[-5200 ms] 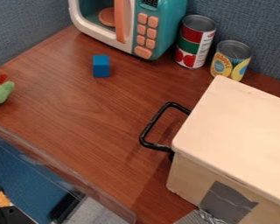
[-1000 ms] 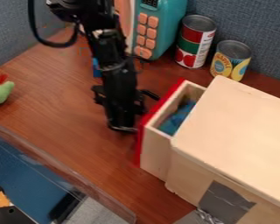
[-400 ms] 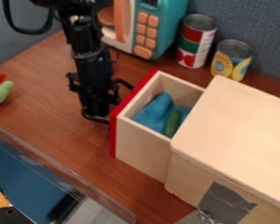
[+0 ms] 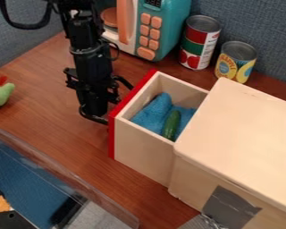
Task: Opening drawer
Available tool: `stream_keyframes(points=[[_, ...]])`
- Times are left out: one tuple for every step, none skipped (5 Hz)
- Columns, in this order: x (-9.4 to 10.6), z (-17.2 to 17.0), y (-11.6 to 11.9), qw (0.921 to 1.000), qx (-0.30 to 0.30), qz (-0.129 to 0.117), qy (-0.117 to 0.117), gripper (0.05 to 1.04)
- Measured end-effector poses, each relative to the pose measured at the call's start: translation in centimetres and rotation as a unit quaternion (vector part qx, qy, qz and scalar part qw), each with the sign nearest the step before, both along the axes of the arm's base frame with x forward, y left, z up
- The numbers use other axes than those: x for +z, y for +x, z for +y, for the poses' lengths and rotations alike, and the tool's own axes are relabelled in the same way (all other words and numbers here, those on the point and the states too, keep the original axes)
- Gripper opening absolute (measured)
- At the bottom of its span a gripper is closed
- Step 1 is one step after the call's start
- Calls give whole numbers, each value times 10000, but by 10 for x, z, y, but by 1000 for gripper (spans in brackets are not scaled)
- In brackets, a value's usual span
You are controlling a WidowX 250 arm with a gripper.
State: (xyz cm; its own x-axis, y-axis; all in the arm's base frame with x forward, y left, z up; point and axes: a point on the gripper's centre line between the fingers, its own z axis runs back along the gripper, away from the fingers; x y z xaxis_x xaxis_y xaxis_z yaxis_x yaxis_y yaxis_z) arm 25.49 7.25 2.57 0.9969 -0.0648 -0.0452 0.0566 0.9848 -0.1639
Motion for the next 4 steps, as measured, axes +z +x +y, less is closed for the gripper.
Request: stream_keyframes(points=[[9, 6, -10, 9992, -241, 233, 203, 459], [23, 10, -17, 9982, -244, 447, 324, 764], [44, 18, -20, 9971, -402, 526, 387, 995], [76, 26, -24, 9971, -592, 377, 308, 1003]])
